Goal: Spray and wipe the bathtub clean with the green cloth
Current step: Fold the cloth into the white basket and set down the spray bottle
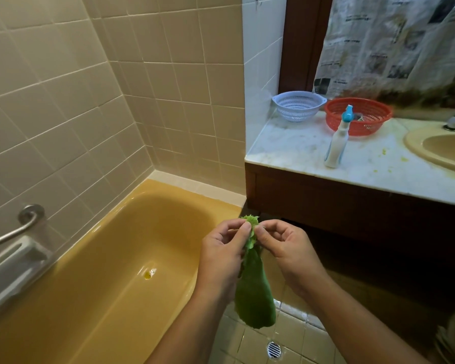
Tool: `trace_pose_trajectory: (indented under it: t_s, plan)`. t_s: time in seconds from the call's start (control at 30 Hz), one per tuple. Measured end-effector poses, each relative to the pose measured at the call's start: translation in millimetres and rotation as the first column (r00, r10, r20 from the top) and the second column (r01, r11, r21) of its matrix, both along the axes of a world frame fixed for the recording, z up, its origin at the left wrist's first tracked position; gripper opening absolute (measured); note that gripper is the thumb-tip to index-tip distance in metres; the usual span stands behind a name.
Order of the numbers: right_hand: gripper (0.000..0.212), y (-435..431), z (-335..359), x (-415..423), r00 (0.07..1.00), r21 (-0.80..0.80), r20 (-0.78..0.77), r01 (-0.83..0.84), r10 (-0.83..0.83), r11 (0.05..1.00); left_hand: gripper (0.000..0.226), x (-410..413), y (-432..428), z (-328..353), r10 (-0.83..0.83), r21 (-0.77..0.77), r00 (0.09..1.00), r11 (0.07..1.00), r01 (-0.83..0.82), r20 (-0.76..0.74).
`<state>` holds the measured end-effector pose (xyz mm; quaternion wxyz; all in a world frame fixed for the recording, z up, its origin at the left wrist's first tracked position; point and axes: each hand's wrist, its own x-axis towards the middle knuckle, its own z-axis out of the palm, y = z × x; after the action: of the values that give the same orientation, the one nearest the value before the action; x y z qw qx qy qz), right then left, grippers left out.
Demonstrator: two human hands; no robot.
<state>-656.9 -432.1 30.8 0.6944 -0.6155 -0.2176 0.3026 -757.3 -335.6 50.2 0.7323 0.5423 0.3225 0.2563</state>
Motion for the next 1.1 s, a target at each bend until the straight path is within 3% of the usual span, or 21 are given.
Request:
trace_pose_trajectory:
  t_s: [0.17, 0.33, 0.43, 0.53, 0.63, 0.7, 0.77, 0.83, 0.9, 0.97, 1.1]
  plan:
    - [0.026, -6, 4, 6, 1.0, 0.033, -0.006, 0.014, -0.013, 0.999, 0.011, 5, 2, -1, -0.032, -0.079, 0.999, 0.996, 0.032, 0.005]
    - [0.026, -7, 1, 18, 0.978, 0.14, -0.194, 0.098, -0.07, 0.985, 0.014, 14, 16, -4, 0.015, -0.253, 1.0, 0.967, -0.013, 0.008]
    - [0.022, -13, -2, 32, 0.973, 0.057, -0.205, 0.122, -0.108, 0.991, 0.019, 22, 35, -14, 0.076, -0.21, 0.996, 0.974, -0.085, -0.052]
    - [0.021, -26, -8, 49, 0.996, -0.137, 0.011, 0.092, -0.091, 0.986, 0.021, 28, 53, -21, 0.046, -0.034, 0.988, 0.998, -0.051, -0.145]
    - [0.018, -39, -13, 65, 0.946, -0.352, 0.316, 0.041, 0.078, 0.935, 0.023, 29, 68, -20, -0.07, 0.191, 0.963, 0.974, 0.122, -0.262]
    - [0.014, -46, -13, 73, 0.878, -0.454, 0.433, 0.016, 0.205, 0.891, 0.02, 29, 81, -18, -0.11, 0.434, 0.935, 0.863, 0.259, -0.338]
    - [0.018, -51, -10, 78, 0.797, -0.563, 0.496, -0.008, 0.346, 0.827, 0.021, 29, 96, -16, -0.142, 0.641, 0.888, 0.644, 0.418, -0.436]
    - [0.037, -55, -13, 84, 0.67, -0.712, 0.522, 0.0, 0.528, 0.702, 0.04, 31, 109, -18, -0.174, 0.674, 0.759, 0.367, 0.641, -0.628]
    - [0.047, -56, -17, 91, 0.537, -0.809, 0.518, 0.056, 0.665, 0.585, 0.05, 34, 121, -22, -0.119, 0.595, 0.617, 0.175, 0.784, -0.778]
    - [0.042, -60, -20, 100, 0.481, -0.822, 0.534, 0.104, 0.695, 0.56, 0.039, 38, 133, -22, -0.076, 0.551, 0.559, 0.105, 0.828, -0.826]
    - [0.028, -67, -25, 121, 0.543, -0.775, 0.578, 0.131, 0.609, 0.618, 0.027, 56, 155, -27, -0.121, 0.593, 0.604, 0.115, 0.797, -0.788]
